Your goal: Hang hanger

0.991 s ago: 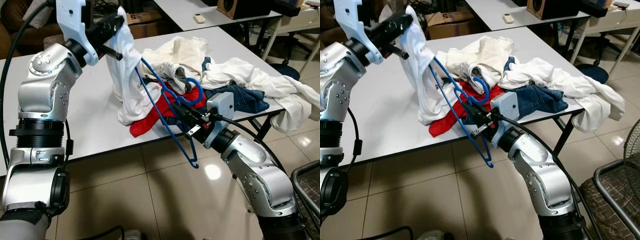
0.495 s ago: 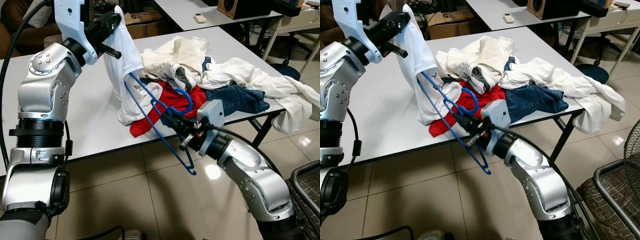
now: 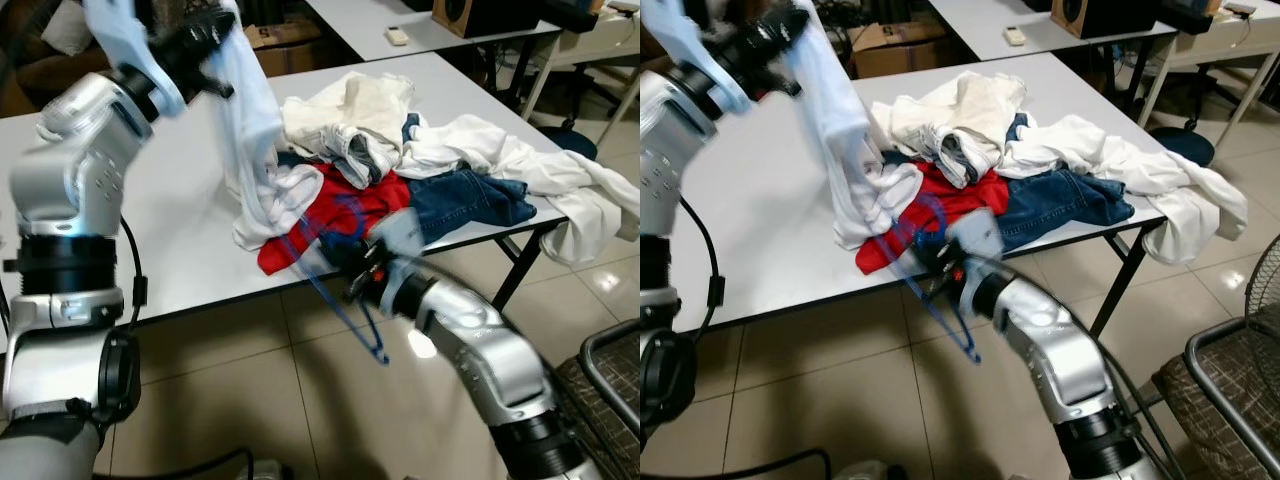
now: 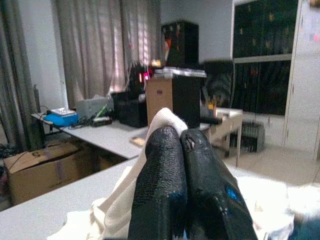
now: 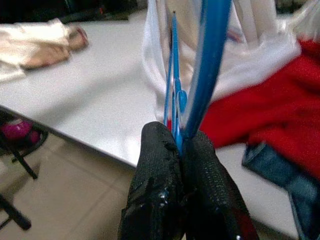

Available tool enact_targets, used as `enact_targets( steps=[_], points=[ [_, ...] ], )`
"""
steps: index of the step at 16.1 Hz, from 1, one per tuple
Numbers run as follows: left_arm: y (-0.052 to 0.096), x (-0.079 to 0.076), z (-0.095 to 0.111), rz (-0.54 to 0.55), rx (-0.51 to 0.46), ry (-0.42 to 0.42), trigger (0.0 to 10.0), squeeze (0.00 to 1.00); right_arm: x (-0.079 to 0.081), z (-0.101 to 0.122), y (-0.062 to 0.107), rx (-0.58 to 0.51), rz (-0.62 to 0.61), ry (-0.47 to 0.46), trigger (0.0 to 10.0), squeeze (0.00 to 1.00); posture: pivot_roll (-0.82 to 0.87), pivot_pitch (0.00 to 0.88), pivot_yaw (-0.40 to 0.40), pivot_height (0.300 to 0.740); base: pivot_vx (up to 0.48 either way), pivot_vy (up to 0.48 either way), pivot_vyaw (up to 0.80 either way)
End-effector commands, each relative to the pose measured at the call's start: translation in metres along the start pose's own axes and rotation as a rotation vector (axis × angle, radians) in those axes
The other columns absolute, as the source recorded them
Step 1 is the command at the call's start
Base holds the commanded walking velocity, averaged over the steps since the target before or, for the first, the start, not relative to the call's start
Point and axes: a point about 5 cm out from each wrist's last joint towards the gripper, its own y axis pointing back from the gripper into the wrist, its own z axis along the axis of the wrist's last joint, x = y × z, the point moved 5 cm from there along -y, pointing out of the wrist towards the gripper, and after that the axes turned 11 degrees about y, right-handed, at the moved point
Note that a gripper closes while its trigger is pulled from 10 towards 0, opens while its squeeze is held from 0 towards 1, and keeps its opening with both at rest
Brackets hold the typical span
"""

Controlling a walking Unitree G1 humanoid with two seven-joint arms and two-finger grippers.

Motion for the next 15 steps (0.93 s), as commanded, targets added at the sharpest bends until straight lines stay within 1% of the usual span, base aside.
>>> enact_targets(
  steps=[1, 2, 3, 4, 5, 6, 7, 8, 10, 11, 12, 13, 14, 15],
  points=[
    [-0.001, 0.001, 0.022, 0.005, -0.070, 0.020, 0.0, 0.00, -0.010, -0.006, -0.006, 0.031, -0.036, 0.021, 10.0, 0.00, -0.03, 0.000, 0.071, 0.740, 0.000, 0.000, 0.00],
    [-0.001, 0.003, 0.024, 0.013, -0.079, 0.020, 0.0, 0.00, -0.016, -0.004, -0.008, 0.031, -0.062, 0.029, 10.0, 0.00, -0.03, 0.000, 0.071, 0.740, 0.000, 0.000, 0.00],
    [0.000, 0.009, 0.035, 0.046, -0.113, 0.016, 0.0, 0.00, -0.038, 0.010, -0.013, 0.003, -0.144, 0.060, 10.0, 0.00, -0.03, 0.000, 0.071, 0.740, 0.000, 0.000, 0.00],
    [0.001, 0.011, 0.040, 0.057, -0.130, 0.010, 0.0, 0.00, -0.048, 0.015, -0.014, -0.002, -0.177, 0.068, 10.0, 0.00, -0.03, 0.000, 0.071, 0.740, 0.000, 0.000, 0.00],
    [0.003, 0.017, 0.052, 0.080, -0.169, 0.001, 0.0, 0.00, -0.068, 0.026, -0.015, -0.016, -0.243, 0.093, 10.0, 0.00, -0.03, 0.000, 0.069, 0.740, 0.000, 0.000, 0.00],
    [0.006, 0.024, 0.063, 0.107, -0.200, -0.015, 0.0, 0.00, -0.082, 0.038, -0.014, -0.040, -0.283, 0.113, 10.0, 0.00, -0.03, 0.000, 0.067, 0.740, 0.000, 0.000, 0.00],
    [0.011, 0.032, 0.074, 0.136, -0.221, -0.036, 0.0, 0.00, -0.096, 0.060, -0.012, -0.103, -0.310, 0.144, 10.0, 0.00, -0.03, 0.000, 0.065, 0.740, 0.000, 0.000, 0.00],
    [0.019, 0.039, 0.085, 0.161, -0.239, -0.056, 0.0, 0.00, -0.113, 0.087, -0.006, -0.176, -0.352, 0.181, 10.0, 0.00, -0.03, 0.000, 0.065, 0.740, 0.000, 0.000, 0.00],
    [0.032, 0.049, 0.093, 0.190, -0.249, -0.060, 0.0, 0.00, -0.129, 0.116, 0.004, -0.251, -0.394, 0.214, 10.0, 0.00, -0.02, 0.000, 0.052, 0.740, 0.000, 0.000, 0.00],
    [0.036, 0.050, 0.090, 0.198, -0.243, -0.043, 0.0, 0.00, -0.130, 0.122, 0.006, -0.270, -0.390, 0.218, 10.0, 0.00, -0.02, 0.000, 0.046, 0.740, 0.000, 0.000, 0.00],
    [0.044, 0.054, 0.073, 0.209, -0.207, 0.003, 0.0, 0.00, -0.127, 0.124, 0.007, -0.283, -0.370, 0.218, 10.0, 0.00, -0.02, 0.000, 0.038, 0.740, 0.000, 0.000, 0.00],
    [0.053, 0.057, 0.050, 0.234, -0.159, 0.035, 0.0, 0.00, -0.116, 0.118, 0.004, -0.279, -0.332, 0.208, 10.0, 0.00, -0.02, 0.000, 0.035, 0.740, 0.000, 0.000, 0.00],
    [0.064, 0.056, 0.017, 0.267, -0.094, 0.072, 0.0, 0.00, -0.097, 0.104, -0.002, -0.264, -0.273, 0.197, 10.0, 0.00, -0.01, 0.004, 0.030, 0.740, 0.000, 0.000, 0.00],
    [0.073, 0.057, -0.008, 0.299, -0.041, 0.087, 0.0, 0.00, -0.084, 0.094, -0.005, -0.252, -0.238, 0.187, 10.0, 0.00, -0.01, 0.004, 0.030, 0.740, 0.000, 0.000, 0.00]
  ],
)
